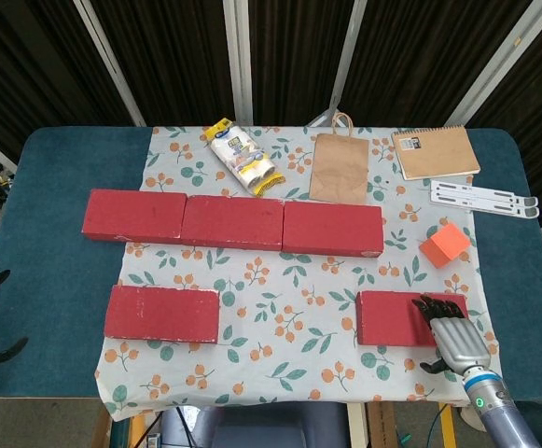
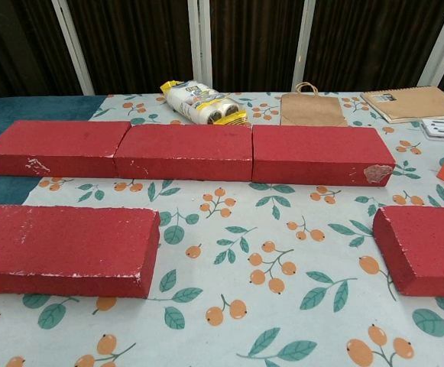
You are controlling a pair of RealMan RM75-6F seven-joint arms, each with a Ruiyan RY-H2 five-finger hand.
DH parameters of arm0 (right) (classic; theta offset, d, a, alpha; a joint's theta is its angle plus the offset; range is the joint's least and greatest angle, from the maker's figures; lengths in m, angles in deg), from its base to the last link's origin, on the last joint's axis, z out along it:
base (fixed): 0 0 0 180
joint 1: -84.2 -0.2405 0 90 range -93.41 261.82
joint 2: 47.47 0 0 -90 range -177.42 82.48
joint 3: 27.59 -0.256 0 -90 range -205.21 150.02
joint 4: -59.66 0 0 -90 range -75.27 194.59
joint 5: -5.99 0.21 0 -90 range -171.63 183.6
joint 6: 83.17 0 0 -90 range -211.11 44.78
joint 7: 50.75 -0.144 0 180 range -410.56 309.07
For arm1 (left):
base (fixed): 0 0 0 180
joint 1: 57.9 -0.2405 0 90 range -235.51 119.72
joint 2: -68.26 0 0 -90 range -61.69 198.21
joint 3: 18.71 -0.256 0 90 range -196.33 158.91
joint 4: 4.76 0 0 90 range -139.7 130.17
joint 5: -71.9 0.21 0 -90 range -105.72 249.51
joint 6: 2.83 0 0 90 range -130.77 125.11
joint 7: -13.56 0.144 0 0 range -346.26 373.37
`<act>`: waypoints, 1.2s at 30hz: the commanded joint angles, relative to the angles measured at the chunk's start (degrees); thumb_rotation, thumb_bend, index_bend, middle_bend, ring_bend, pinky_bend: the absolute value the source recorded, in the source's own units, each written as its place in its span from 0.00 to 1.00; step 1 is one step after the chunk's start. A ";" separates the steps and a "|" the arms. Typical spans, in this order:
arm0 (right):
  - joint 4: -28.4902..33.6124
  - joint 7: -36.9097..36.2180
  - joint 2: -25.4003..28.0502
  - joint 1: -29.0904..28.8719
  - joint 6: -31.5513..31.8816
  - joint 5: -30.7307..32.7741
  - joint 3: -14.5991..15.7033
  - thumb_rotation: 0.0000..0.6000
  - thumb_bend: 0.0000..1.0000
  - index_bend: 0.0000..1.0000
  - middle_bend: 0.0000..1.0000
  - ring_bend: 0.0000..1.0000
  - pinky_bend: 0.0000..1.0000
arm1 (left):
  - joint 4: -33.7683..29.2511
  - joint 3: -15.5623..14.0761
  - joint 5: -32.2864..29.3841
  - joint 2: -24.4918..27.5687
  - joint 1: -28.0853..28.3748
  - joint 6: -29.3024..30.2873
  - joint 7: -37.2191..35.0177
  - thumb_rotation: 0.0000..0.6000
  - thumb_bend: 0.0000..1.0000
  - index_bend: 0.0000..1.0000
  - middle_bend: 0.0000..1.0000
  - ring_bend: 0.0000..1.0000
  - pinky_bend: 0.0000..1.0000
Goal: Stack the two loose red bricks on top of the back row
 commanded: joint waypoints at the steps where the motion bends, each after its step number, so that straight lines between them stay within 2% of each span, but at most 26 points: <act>1: 0.39 1.89 -1.19 -1.03 1.14 1.47 -0.85 1.00 0.19 0.00 0.00 0.00 0.00 | 0.06 0.08 -0.11 -0.03 -0.08 0.13 -0.05 1.00 0.11 0.10 0.00 0.00 0.12; 22: -0.52 9.27 -4.06 -7.16 0.13 11.25 -2.20 1.00 0.19 0.00 0.00 0.00 0.00 | -0.25 0.40 -0.54 -0.31 -0.61 0.86 1.30 1.00 0.11 0.10 0.00 0.00 0.12; 36: 0.35 10.97 -3.50 -9.14 0.98 15.75 -1.25 1.00 0.19 0.00 0.00 0.00 0.00 | -0.33 0.54 -0.87 -0.58 -0.35 0.14 2.14 1.00 0.11 0.11 0.00 0.00 0.12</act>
